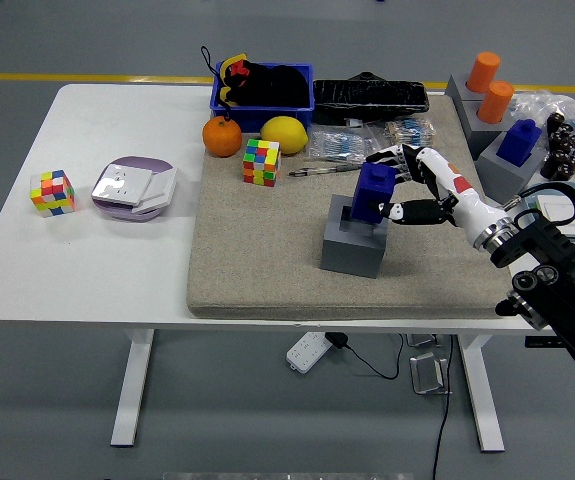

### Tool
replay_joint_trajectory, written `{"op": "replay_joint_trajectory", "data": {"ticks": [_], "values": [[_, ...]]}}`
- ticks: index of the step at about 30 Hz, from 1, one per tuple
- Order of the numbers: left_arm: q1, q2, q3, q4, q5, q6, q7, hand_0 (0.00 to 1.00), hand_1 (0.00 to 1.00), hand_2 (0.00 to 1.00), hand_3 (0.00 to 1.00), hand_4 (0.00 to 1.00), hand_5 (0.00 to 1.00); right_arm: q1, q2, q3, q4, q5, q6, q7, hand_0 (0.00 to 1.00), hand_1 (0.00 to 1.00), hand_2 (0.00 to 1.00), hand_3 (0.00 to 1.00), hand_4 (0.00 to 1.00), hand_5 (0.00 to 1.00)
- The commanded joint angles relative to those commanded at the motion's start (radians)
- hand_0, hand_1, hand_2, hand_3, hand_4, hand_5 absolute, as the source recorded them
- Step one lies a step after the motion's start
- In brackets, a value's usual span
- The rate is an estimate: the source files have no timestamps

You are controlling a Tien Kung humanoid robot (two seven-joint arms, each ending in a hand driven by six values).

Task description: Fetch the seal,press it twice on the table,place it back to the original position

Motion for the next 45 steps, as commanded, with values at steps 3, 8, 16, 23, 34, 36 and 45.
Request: {"op": "replay_joint_trajectory", "data": {"ticks": [3,8,16,23,34,36,45], "values": [[-0.001,0.000,-0.001,0.000,0.000,0.000,0.000,0.820,0.818,0.792,0.836,0.817,0.434,-0.022,-0.017,0.047,0.024,-0.008,0.005,-0.004,0.546,0.418,0.411,0.438,0.653,0.002],[-0.001,-0.001,0.000,0.001,-0.002,0.001,0.001,0.820,0.818,0.792,0.836,0.817,0.434,-0.064,-0.048,0.142,0.031,-0.026,0.006,-0.007,0.546,0.418,0.411,0.442,0.667,0.002],[0.002,-0.002,0.000,0.002,-0.003,0.001,0.001,0.820,0.818,0.792,0.836,0.817,0.434,-0.122,-0.085,0.217,0.007,-0.026,0.001,-0.007,0.547,0.418,0.410,0.443,0.671,0.002],[0.000,-0.004,-0.008,0.000,0.005,0.001,0.000,0.820,0.818,0.792,0.836,0.817,0.433,-0.134,-0.069,0.188,-0.059,-0.020,-0.004,-0.002,0.547,0.417,0.410,0.444,0.674,0.002],[0.002,-0.003,0.004,0.000,-0.001,0.001,0.000,0.820,0.817,0.792,0.836,0.817,0.434,-0.103,-0.035,0.110,-0.163,-0.003,-0.012,0.009,0.547,0.418,0.410,0.444,0.675,0.002],[0.002,-0.003,0.004,0.000,0.000,0.001,0.000,0.820,0.817,0.792,0.836,0.817,0.434,-0.098,-0.031,0.097,-0.181,0.000,-0.014,0.013,0.548,0.418,0.408,0.445,0.675,0.002],[0.000,0.000,0.011,-0.001,-0.001,0.000,0.000,0.820,0.817,0.794,0.836,0.817,0.434,-0.079,-0.022,0.041,-0.241,0.007,-0.019,0.023,0.548,0.417,0.408,0.443,0.677,0.002]]}}
